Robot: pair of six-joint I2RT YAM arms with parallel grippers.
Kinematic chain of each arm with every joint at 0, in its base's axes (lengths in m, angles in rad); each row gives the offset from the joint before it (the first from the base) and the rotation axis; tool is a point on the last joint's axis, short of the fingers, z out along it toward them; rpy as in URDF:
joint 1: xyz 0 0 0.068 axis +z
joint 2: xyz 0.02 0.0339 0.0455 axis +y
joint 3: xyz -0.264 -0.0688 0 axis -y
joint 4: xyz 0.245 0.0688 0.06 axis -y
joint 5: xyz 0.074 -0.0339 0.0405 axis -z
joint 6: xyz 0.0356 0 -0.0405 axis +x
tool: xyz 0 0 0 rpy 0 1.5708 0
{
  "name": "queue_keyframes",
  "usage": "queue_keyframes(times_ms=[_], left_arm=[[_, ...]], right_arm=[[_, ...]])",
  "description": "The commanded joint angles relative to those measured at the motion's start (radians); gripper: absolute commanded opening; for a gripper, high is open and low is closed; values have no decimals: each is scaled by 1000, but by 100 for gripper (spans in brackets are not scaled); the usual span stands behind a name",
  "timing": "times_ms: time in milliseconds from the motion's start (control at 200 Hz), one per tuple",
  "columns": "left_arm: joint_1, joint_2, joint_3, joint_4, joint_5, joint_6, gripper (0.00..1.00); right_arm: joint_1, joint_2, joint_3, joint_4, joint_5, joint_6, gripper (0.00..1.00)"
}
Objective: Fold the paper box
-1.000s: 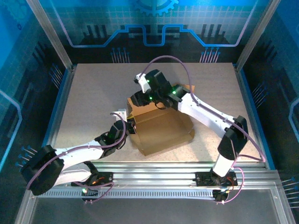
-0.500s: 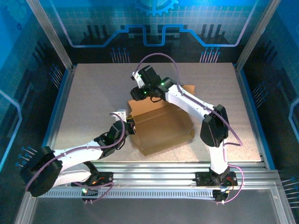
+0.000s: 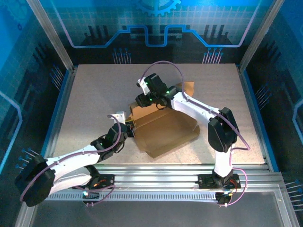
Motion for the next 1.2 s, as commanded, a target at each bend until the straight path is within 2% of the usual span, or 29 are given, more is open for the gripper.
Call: queue_keyframes(times_ms=[0,335,625,816,986,1191], left_arm=[[3,25,-64,-244,95,-12,6],[4,103,-44,-162,138,-42,8],[7,189,5,-140,97,-28,8],[37,200,22,-157,101,6,8],[103,188,25,-198,119,45,7],[161,207,33,-168,158,102,7]], right_arm=[[-28,-32,-26,43,1,-41,52],[-29,-110,-204,203,5,-17,56],[-4,-190,-329,298,46,64,54],[14,-213,-379,318,91,92,52],[28,-243,-414,314,130,135,50],[47,-251,-425,285,147,170,47]])
